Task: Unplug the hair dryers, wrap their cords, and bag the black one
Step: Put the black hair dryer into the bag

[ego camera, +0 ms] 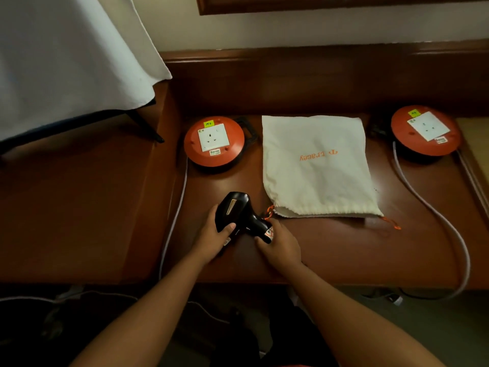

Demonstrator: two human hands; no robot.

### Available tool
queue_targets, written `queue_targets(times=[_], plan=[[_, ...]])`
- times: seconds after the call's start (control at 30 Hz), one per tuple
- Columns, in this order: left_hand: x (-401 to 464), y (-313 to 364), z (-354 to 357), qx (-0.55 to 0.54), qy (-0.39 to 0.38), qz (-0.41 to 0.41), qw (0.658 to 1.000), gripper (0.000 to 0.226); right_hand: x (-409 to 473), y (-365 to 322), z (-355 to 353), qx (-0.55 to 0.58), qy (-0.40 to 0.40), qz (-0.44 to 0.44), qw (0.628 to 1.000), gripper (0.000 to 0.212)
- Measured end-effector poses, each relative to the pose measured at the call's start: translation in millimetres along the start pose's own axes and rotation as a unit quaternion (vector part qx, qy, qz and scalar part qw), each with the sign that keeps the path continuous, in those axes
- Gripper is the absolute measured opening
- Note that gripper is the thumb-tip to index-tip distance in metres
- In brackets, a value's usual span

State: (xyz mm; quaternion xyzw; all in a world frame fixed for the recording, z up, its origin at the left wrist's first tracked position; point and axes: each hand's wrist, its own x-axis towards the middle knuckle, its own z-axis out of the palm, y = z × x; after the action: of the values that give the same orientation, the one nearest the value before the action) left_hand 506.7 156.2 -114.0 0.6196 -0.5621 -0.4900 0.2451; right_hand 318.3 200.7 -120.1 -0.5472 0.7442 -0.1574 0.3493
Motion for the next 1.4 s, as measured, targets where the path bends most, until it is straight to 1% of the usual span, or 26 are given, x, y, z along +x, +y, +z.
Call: queue_targets(times=[0.23,0.4,0.5,0.67,0.8,0.9,1.07,1.17,1.27,1.4], plan=[[-14,28,-14,-0.008,-0.041,0.048,0.998,0.053,-31,-10,-16,0.008,0.050,-0.002,0.999,0.059],[-17,55,-13,0.032,-0.063,0.074,0.995,0.065,-51,-12,-42,0.024,0.079,-0.002,0.997,0.065],[-17,73,-4,0.047,-0.070,0.072,0.994,0.072,-60,-7,-60,0.042,0.104,-0.001,0.994,0.065],[-16,109,25,0.080,-0.068,0.106,0.989,0.068,-65,15,-87,0.081,0.120,0.007,0.989,0.061],[-11,136,53,0.100,-0.065,0.124,0.985,0.067,-64,34,-115,0.075,0.145,0.005,0.987,0.053],[-8,159,74,0.109,-0.056,0.149,0.981,0.060,-58,50,-137,0.082,0.150,-0.001,0.985,0.051],[-3,196,99,0.111,-0.046,0.177,0.977,0.051,-50,66,-176,0.118,0.168,-0.022,0.978,0.043],[0,216,105,0.099,-0.034,0.196,0.975,0.045,-47,68,-199,0.147,0.179,-0.028,0.972,0.041],[1,233,103,0.068,-0.039,0.187,0.979,0.040,-43,69,-219,0.171,0.172,-0.024,0.970,0.040],[4,251,91,-0.036,-0.045,0.165,0.985,0.025,-37,64,-236,0.208,0.159,-0.013,0.965,0.033]])
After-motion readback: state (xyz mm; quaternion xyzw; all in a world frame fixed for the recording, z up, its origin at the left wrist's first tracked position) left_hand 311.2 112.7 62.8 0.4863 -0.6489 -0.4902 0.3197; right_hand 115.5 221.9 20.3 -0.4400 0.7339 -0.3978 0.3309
